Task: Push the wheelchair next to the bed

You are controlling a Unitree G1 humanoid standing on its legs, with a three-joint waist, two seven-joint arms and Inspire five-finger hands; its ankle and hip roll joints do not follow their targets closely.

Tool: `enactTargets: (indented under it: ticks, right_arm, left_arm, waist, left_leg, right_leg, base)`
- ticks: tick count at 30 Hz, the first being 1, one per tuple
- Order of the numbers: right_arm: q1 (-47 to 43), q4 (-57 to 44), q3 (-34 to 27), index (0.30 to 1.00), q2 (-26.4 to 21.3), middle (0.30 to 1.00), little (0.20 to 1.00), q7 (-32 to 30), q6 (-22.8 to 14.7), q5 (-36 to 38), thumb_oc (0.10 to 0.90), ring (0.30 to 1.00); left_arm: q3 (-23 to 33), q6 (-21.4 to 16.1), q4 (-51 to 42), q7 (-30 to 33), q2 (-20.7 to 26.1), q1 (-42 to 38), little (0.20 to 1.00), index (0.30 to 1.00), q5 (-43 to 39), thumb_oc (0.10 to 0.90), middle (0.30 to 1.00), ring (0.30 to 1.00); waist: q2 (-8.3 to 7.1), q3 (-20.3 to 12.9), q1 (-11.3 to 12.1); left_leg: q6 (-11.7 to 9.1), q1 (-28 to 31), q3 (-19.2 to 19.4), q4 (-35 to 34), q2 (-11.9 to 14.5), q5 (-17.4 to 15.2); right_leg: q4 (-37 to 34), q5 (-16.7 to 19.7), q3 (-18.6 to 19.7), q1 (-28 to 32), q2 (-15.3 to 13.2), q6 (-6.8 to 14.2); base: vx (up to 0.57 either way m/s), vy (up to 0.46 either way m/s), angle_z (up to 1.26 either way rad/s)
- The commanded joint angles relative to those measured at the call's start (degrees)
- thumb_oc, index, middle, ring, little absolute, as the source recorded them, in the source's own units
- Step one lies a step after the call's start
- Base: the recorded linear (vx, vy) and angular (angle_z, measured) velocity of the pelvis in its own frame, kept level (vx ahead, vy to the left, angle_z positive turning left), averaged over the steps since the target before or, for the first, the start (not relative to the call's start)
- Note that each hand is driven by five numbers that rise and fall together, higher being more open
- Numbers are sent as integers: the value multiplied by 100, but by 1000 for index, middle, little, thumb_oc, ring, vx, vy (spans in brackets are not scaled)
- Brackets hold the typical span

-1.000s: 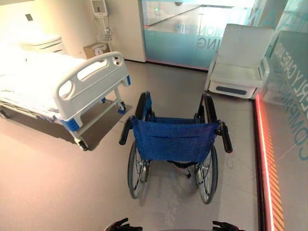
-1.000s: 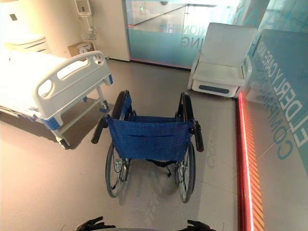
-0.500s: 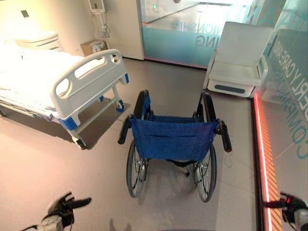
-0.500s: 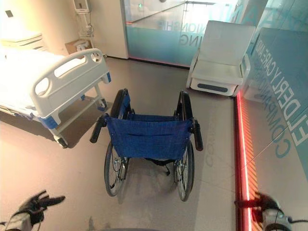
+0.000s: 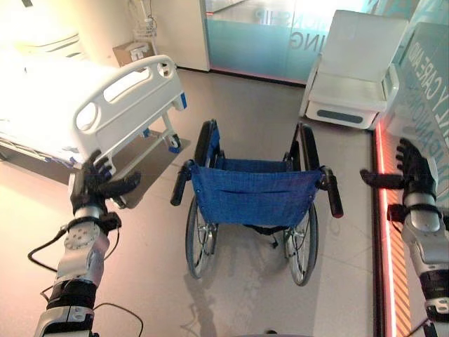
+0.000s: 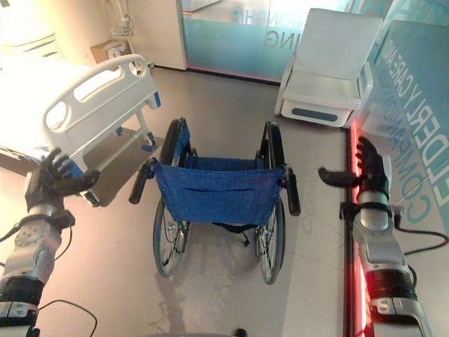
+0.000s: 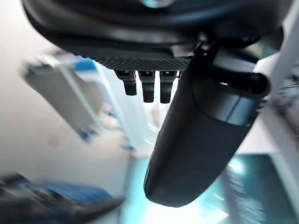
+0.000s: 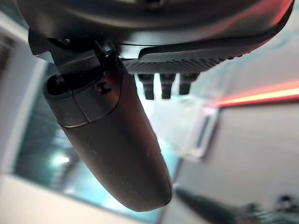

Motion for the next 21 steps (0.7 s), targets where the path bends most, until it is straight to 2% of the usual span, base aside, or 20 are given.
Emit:
enactTargets:
  ticks: [1,6,9,14,21]
  right_arm:
    - [-600,-619,15,900,43,900,900,-117,-847,262,800,900]
    - [-562,-1165,114,900,461,900,900,169,-1097,537,800,900]
    - [-560,-1281,202,900,606,900,900,380,-1031,708,800,900]
    - [-530,-1322,499,900,812,900,900,695,-542,1087,800,900]
    - [-708,-922,932,900,912,900,900,468,-78,1138,800,900]
  left_arm:
    - [43,-724,-493,-523,142,-760,900,900,-574,800,900,900]
    - [-111,-511,-984,-952,-200,-748,900,900,-998,800,900,900]
    - [-205,-411,-1050,-1026,-344,-779,900,900,-994,800,900,900]
    - [-503,-243,-973,-1059,-515,-901,900,900,-831,800,900,900]
    - [-998,-174,-413,-871,-518,-1302,900,900,-429,800,900,900]
  waist:
    - [-130,-451,-52]
    - [-120,-481,-98]
    - [-127,-488,-124]
    - [-149,-498,-184]
    - [-170,-494,-232]
  left_leg:
    - [-136,-168,-10,17,-307,-70]
    - [-129,-153,35,17,-291,-75]
    - [-130,-146,57,17,-285,-77]
    - [-130,-144,119,17,-275,-62]
    - [-140,-138,194,17,-260,-41]
  right_leg:
    - [13,71,85,195,58,9]
    - [13,65,116,193,58,6]
    - [13,69,139,192,60,10]
    - [13,88,153,186,51,20]
    - [13,108,148,190,45,34]
  base:
    - [0,0,0]
    - [5,3,-2]
    - [12,6,-7]
    - [6,3,-3]
    - [0,0,0]
